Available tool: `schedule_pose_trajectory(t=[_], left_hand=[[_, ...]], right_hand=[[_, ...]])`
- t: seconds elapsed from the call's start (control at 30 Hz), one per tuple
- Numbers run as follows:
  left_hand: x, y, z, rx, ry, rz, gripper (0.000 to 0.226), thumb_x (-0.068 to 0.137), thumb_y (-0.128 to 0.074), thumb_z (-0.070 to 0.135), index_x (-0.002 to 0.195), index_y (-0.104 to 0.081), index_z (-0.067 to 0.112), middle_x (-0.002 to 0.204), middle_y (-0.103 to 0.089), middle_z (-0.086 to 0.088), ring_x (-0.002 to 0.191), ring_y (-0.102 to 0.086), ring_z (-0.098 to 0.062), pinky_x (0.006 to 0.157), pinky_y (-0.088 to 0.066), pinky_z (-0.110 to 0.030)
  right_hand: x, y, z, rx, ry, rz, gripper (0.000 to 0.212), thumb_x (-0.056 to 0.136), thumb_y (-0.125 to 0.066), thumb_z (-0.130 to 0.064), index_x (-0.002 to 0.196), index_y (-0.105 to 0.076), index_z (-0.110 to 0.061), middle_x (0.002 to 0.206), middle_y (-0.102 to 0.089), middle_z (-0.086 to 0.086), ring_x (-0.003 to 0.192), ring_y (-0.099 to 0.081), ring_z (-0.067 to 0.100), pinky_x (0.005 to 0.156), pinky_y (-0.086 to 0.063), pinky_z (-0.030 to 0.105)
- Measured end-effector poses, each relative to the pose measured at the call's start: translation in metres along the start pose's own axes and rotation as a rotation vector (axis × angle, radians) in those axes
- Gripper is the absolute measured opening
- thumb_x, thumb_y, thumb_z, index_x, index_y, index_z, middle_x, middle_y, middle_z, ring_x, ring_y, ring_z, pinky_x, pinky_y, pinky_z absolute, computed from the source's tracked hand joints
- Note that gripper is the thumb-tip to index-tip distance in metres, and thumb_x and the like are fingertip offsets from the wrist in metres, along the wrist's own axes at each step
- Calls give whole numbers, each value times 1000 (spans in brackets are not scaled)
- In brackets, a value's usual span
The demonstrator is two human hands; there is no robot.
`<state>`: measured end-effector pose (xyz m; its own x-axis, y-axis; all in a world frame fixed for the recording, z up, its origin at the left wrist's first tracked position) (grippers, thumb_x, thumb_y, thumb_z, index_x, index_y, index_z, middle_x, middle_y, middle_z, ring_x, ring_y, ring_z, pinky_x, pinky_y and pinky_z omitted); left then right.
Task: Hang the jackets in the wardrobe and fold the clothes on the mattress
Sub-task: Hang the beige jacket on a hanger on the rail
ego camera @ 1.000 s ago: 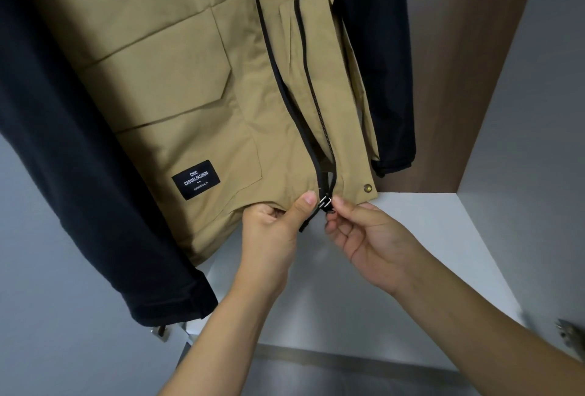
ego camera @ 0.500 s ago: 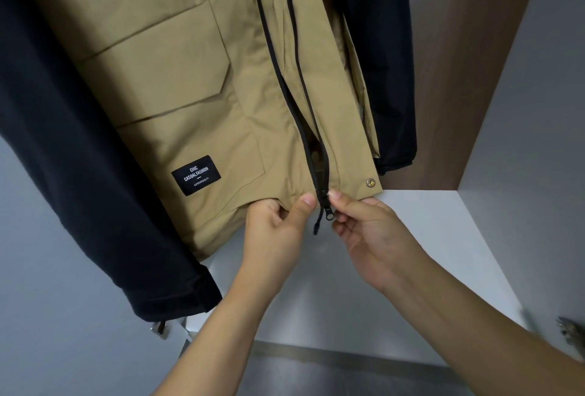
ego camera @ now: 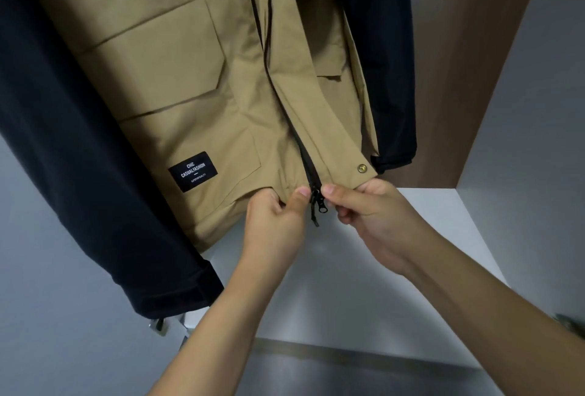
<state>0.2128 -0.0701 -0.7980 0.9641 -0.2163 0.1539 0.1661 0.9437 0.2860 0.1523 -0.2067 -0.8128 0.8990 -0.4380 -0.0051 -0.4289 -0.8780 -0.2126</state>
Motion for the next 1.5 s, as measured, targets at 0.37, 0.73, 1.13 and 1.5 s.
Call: schedule_pose_trajectory(t=[0.37,0.73,1.13,1.5], left_hand=[[-15,-15,-6,16,6,28,52,95,-63,28,61,-25,16,58,-24,6,45,-21,-10,43,-24,-21],[9,35,11,714,2,-416,43,91,-63,45,71,-59,7,65,-62,0,62,-56,-19,62,-46,-26],[-4,0,22,636,-418,-320,22,92,-59,30,75,-57,16,70,-55,5,69,-52,-15,66,-49,-40],[9,17,51,683,-721,-245,26,97,-38,35,89,-58,18,87,-57,3,81,-59,-29,68,-47,-40]], right_hand=[[-3,1,16,191,-105,103,28,89,-66,-9,62,-63,-13,59,-56,-2,59,-40,9,63,-33,23],[2,8,17,85,-203,44,20,85,-72,-18,71,-58,-13,64,-59,-3,60,-42,10,62,-32,25],[-1,5,14,46,-211,-28,35,61,-78,-33,79,-54,-14,74,-49,2,62,-40,10,64,-32,26],[1,3,19,-30,-104,-65,4,87,-69,-16,84,-66,-16,75,-64,-4,71,-54,8,71,-39,25]])
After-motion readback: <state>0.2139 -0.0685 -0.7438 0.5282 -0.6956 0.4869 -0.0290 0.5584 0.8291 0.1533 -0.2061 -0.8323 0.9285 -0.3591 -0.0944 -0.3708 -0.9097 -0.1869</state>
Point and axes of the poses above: each hand's wrist, its own x-axis towards the middle knuckle, its own y-axis out of the back of the hand, z = x × y, the point moved 6 cm from there along x, towards the middle knuckle
